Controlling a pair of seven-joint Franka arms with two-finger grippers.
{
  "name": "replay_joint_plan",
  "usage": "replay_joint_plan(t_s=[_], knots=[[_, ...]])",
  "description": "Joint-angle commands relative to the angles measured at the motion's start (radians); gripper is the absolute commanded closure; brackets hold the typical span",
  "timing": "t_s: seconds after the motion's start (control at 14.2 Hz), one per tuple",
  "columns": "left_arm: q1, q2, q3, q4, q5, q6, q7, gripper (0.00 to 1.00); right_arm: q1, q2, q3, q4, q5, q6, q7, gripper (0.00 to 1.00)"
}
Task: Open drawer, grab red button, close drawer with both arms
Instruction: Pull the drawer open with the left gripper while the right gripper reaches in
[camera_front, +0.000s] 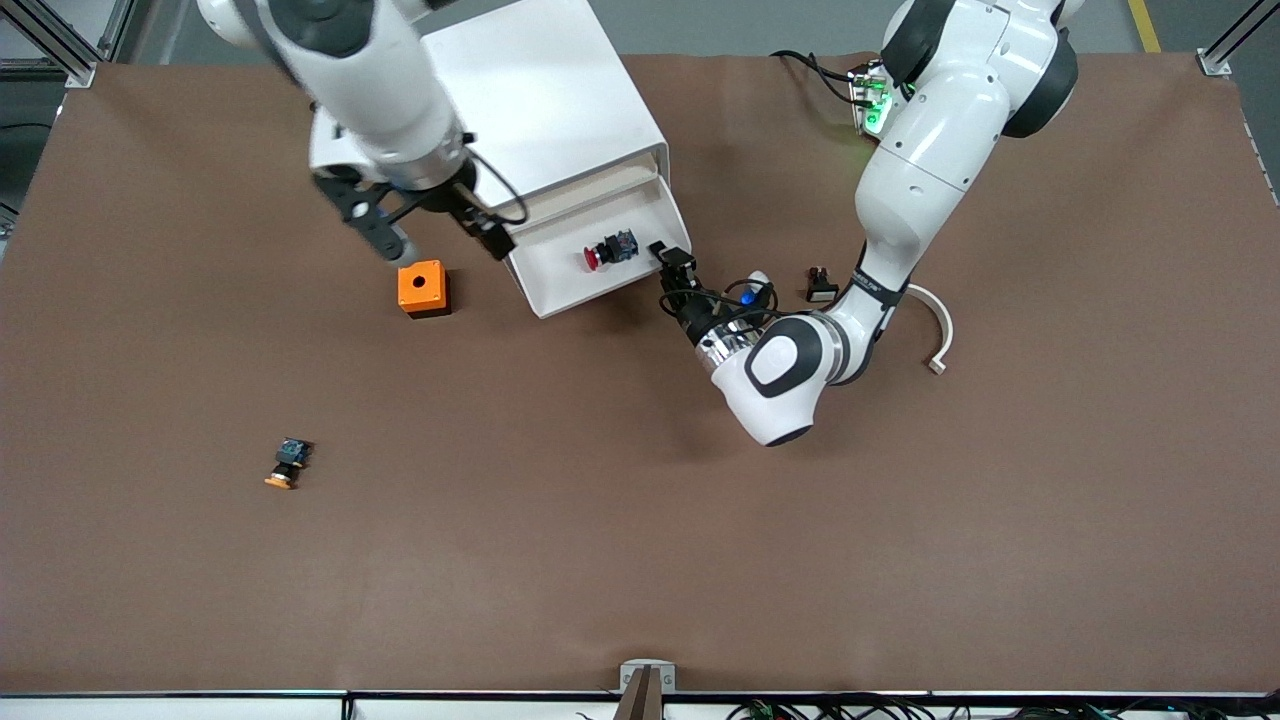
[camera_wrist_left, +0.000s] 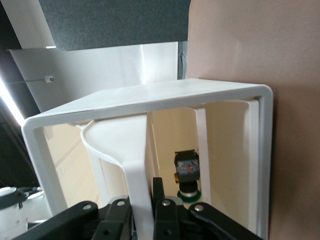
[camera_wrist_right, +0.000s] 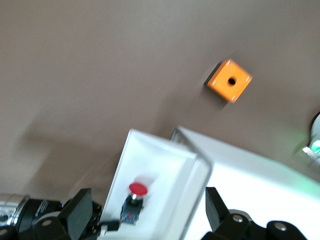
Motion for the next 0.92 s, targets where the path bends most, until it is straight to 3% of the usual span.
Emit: replay_joint_plan(t_s=[0.0, 0.28, 0.35, 0.49, 0.64, 0.85], knots=[[0.036, -0.002, 0.000, 0.023, -0.036, -0.010, 0.004, 0.89, 0.094, 0.009, -0.013, -0.078, -0.001, 0.126, 0.122, 0.00], [0.053, -0.002, 0.000, 0.026, -0.036, 0.014, 0.006, 0.83, 0.167, 0.086, -0.014, -0.085, -0.009, 0.226, 0.222, 0.00], [0.055, -0.002, 0.000, 0.027, -0.036, 0.016, 0.018, 0.71, 0.177, 0.113, -0.014, -0.082, -0.010, 0.252, 0.250, 0.00], [0.065, -0.007, 0.000, 0.036, -0.036, 0.016, 0.079, 0.26, 0.200, 0.167, -0.014, -0.074, -0.024, 0.295, 0.293, 0.00], [0.067, -0.008, 0.000, 0.062, -0.034, 0.016, 0.174, 0.01, 0.219, 0.213, -0.014, -0.069, -0.058, 0.321, 0.317, 0.00], [0.067, -0.016, 0.032, 0.070, -0.028, 0.018, 0.336, 0.01, 0.231, 0.256, -0.014, -0.065, -0.065, 0.373, 0.331, 0.00]])
